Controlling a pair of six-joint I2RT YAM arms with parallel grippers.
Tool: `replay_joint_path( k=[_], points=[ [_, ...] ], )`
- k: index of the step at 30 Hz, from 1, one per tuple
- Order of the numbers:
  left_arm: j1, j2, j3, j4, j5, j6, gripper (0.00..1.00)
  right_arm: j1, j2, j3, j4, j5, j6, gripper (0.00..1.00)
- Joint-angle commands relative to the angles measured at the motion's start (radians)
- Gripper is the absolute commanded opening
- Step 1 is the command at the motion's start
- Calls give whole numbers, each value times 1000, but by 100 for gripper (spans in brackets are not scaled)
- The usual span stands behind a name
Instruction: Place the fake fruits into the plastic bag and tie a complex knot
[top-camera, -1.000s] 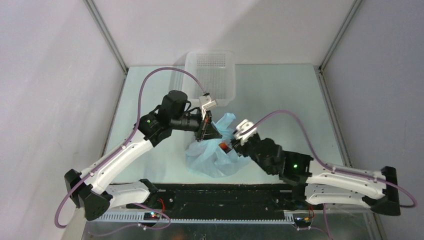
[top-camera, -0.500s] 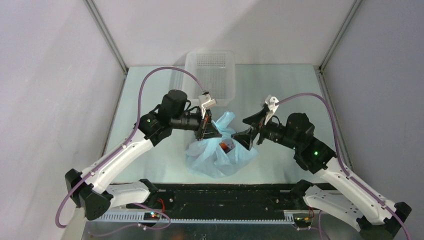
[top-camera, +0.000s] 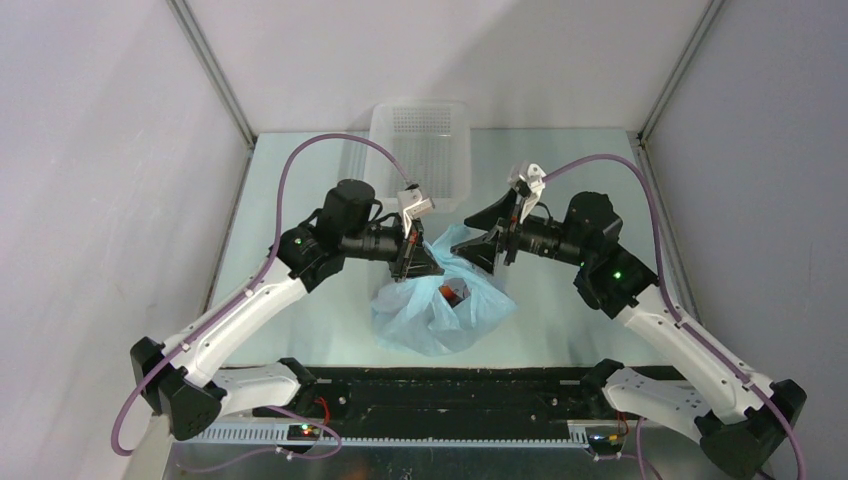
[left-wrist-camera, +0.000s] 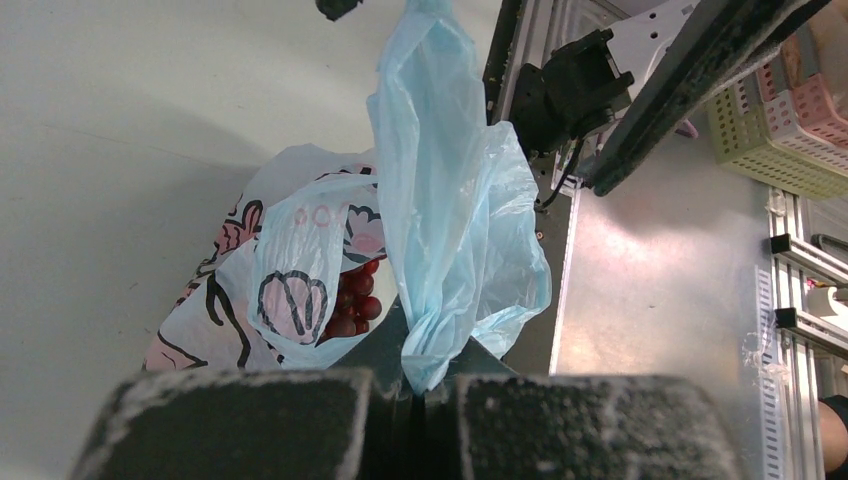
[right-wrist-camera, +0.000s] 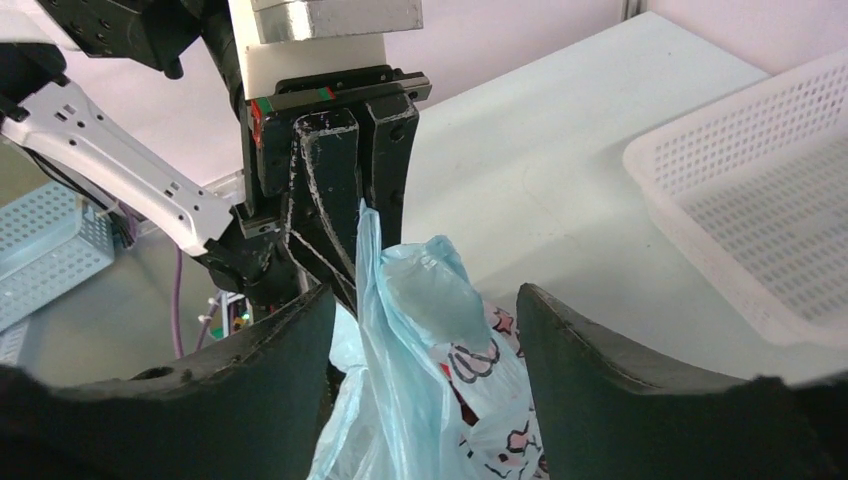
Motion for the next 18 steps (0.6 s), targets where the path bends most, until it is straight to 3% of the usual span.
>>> replay_joint_path(
  k=[1, 5, 9, 14, 18],
  points=[
    [6, -4, -11, 2, 14, 25, 0, -7, 12, 49, 74, -50, -28, 67],
    [5, -2, -10, 1, 12, 25, 0, -7, 16, 49, 76, -66, -35, 42],
    [4, 1, -9, -2, -11, 22, 0, 3, -3, 49, 60, -62, -41, 2],
    [7, 12, -9, 0, -45, 9, 0, 84, -56, 48, -50, -1, -88, 0],
    [10, 20, -6, 7, -50, -4, 0, 229, -85, 23, -138, 146, -117, 0]
  ],
)
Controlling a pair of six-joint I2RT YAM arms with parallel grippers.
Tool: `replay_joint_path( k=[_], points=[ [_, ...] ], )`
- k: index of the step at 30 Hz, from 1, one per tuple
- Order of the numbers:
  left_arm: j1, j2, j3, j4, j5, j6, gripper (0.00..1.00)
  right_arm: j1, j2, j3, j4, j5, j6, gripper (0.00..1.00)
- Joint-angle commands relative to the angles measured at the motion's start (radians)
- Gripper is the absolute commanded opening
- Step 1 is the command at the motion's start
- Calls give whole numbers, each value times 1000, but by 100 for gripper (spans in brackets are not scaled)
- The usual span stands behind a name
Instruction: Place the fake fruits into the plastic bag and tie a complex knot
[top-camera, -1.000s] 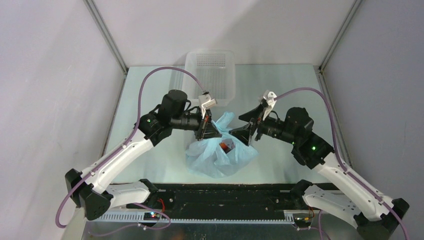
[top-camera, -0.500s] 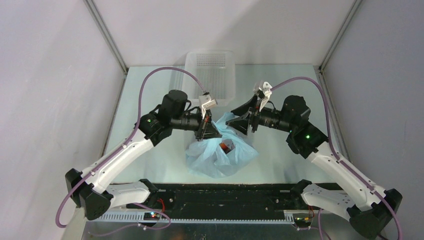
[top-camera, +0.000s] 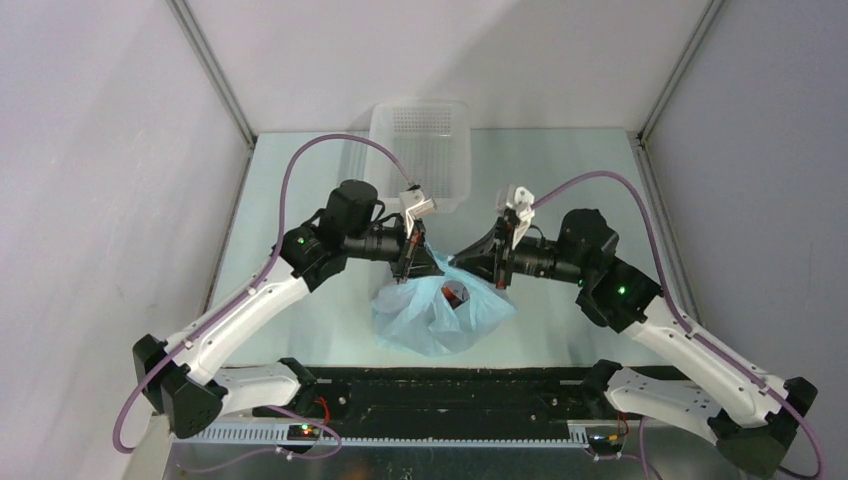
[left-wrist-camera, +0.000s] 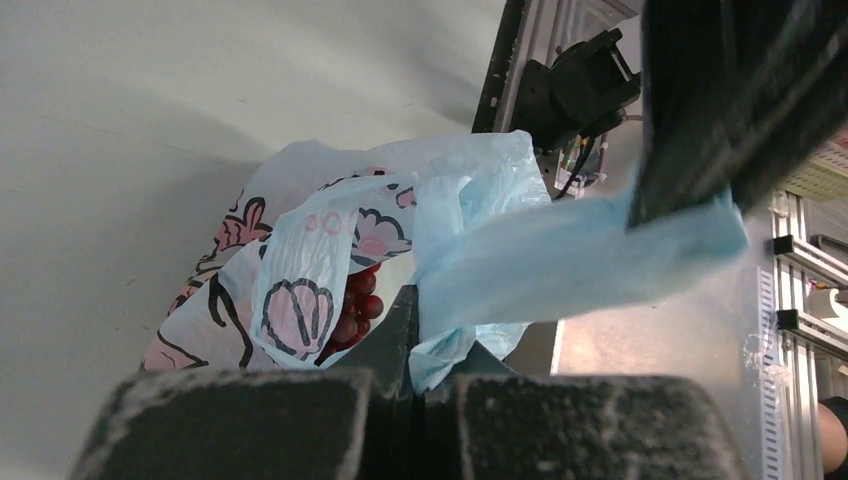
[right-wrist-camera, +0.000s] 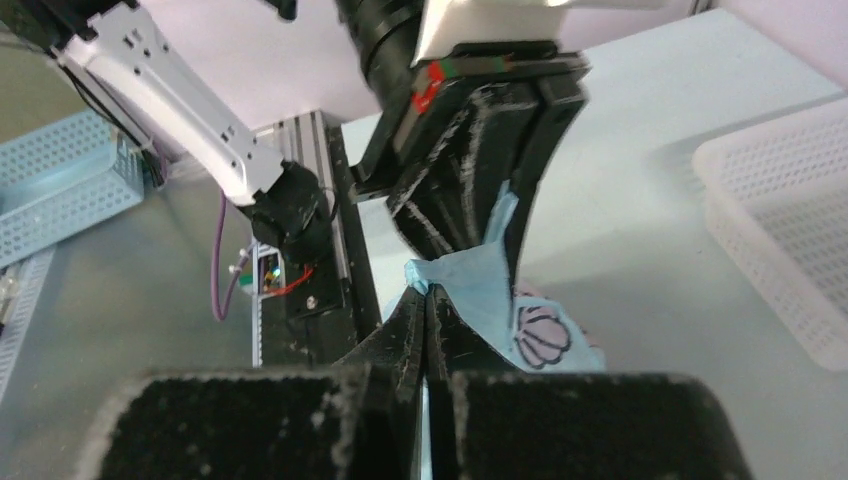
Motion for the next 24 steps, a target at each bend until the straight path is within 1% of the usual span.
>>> replay_joint_path(
  k=[1, 2, 4, 6, 8, 10, 12, 14, 18, 24],
  points=[
    [10, 11, -2, 6, -33, -4, 0, 155, -54, -7, -84, 185, -41, 0],
    [12, 10, -3, 8, -35, -6, 0, 181, -63, -22, -90, 214, -38, 0],
    [13, 9, -4, 9, -39, -8, 0, 278, -69, -69, -92, 311, -33, 0],
    [16, 11, -4, 5, -36, -9, 0, 342, -65, -110, -95, 411, -36, 0],
    [16, 12, 1, 1, -33, -9, 0, 399, -51, -142, -101, 503, -53, 0],
    [16, 16, 5, -5, -27, -9, 0, 445, -35, -165, -103, 641, -72, 0],
    [18, 17, 8, -18, -15, -9, 0, 481, -20, -181, -105, 725, -113, 0],
    [17, 16, 9, -31, -8, -8, 0, 503, -10, -193, -107, 777, -145, 0],
    [17, 8, 4, -54, 5, -17, 1, 524, -6, -198, -101, 805, -189, 0],
    [17, -10, -6, -87, 32, -38, 14, 546, -11, -198, -71, 814, -220, 0]
  ],
)
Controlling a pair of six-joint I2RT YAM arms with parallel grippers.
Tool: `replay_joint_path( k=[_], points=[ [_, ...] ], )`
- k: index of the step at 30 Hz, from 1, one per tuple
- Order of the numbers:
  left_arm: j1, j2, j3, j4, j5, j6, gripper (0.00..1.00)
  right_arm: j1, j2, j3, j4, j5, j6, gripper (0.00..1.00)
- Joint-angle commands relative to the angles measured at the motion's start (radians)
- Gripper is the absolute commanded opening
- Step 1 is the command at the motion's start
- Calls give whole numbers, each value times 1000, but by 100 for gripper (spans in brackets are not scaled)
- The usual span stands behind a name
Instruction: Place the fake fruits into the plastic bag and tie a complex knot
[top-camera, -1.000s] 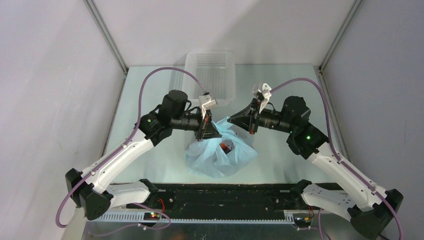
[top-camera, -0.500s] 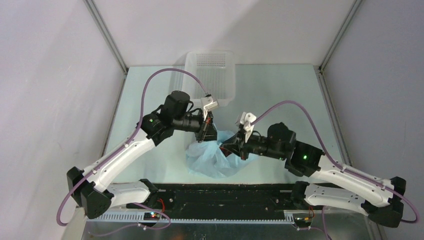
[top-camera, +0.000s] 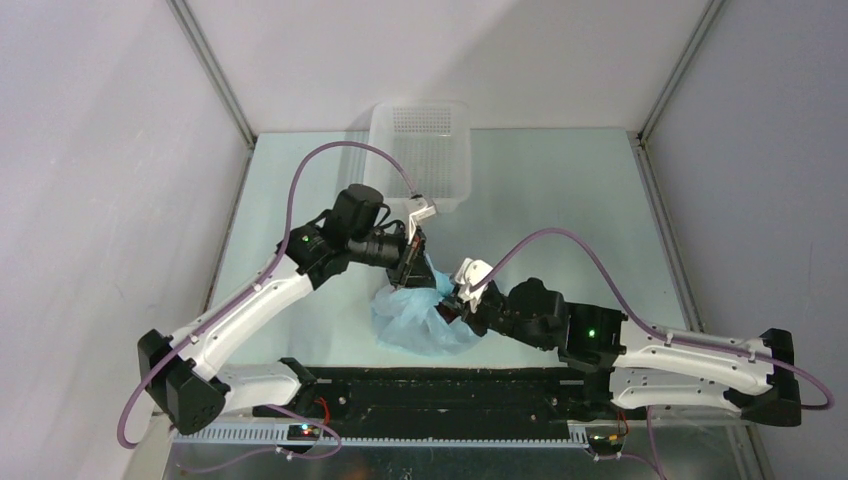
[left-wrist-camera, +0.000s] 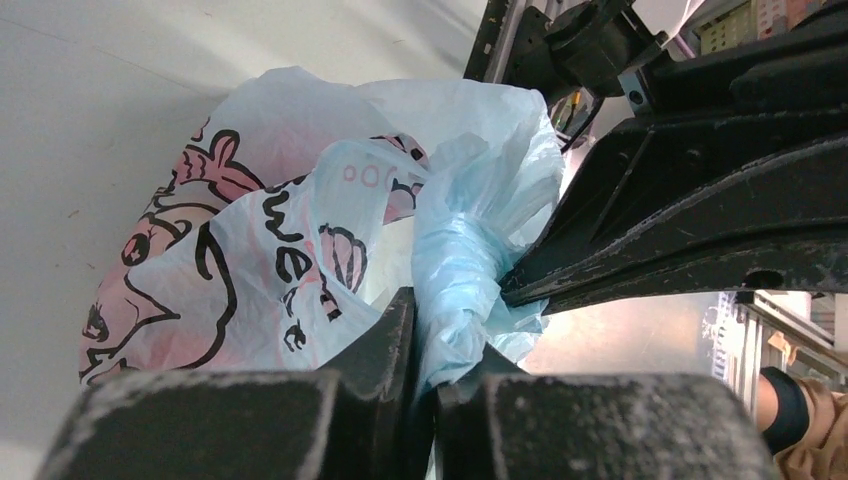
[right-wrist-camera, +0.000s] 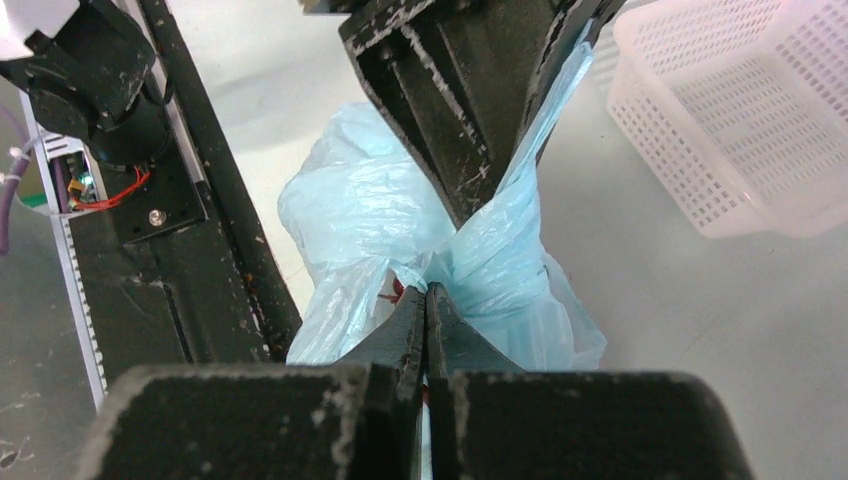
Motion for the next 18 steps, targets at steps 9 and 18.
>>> replay_joint_path(
  k=[9, 18],
  points=[
    [16, -53, 2, -1, 26, -88, 45, 37, 3, -13, -9, 34, -51, 0],
    [16, -50, 0, 34, 72, -147, 51, 39, 4, -13, -8, 37, -59, 0]
  ],
)
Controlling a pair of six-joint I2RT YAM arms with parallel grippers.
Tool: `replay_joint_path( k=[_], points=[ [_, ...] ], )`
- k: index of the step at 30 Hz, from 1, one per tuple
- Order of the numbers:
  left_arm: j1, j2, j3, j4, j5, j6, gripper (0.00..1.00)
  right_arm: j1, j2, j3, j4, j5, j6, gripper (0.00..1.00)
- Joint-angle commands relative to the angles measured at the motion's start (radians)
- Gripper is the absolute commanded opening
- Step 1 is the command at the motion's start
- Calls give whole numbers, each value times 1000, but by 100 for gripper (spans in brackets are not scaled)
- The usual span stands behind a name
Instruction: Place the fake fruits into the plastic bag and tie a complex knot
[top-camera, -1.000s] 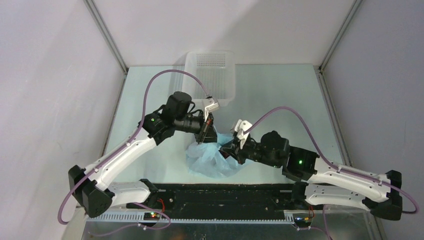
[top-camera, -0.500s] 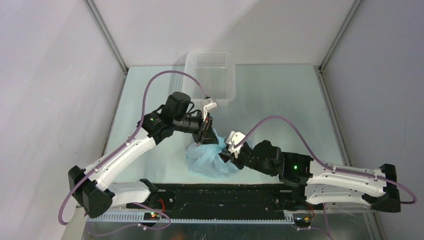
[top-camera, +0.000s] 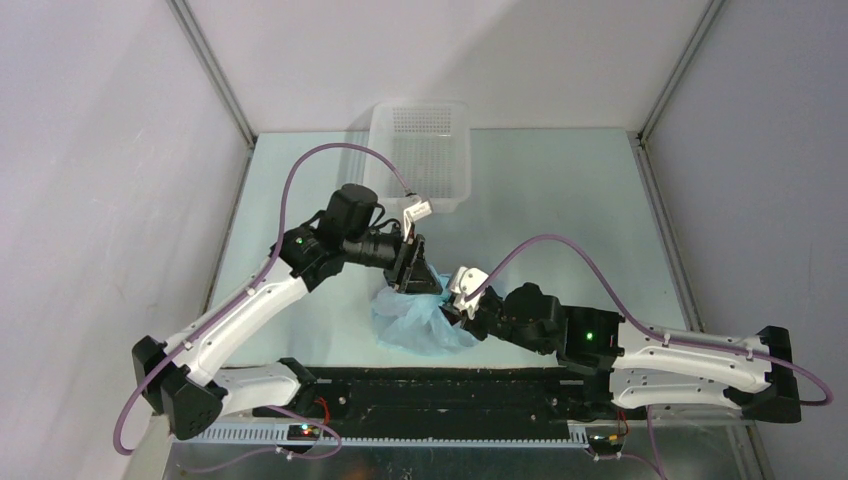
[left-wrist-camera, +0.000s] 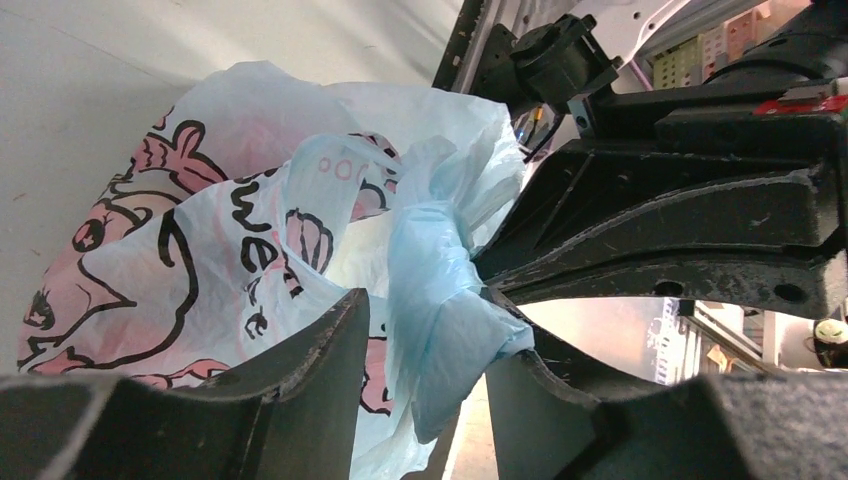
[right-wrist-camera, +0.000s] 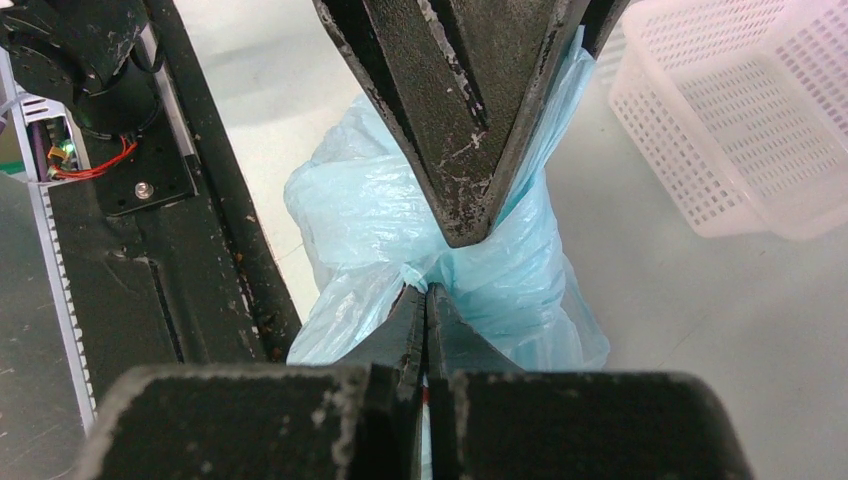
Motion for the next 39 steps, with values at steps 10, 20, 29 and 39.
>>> replay_joint_path(
  k=[10, 20, 29, 39],
  points=[
    [5, -13, 9, 51, 50, -65, 54, 8, -3, 1, 7, 9, -15, 0],
    [6, 27, 6, 57, 5, -64, 22, 12, 0, 1, -10, 7, -20, 0],
    [5, -7, -43, 160, 4, -92, 0, 21, -19, 2, -87, 7, -1, 0],
    [5, -116, -128, 267, 20, 26, 0, -12, -145, 113, -197, -97, 106, 81]
  ],
)
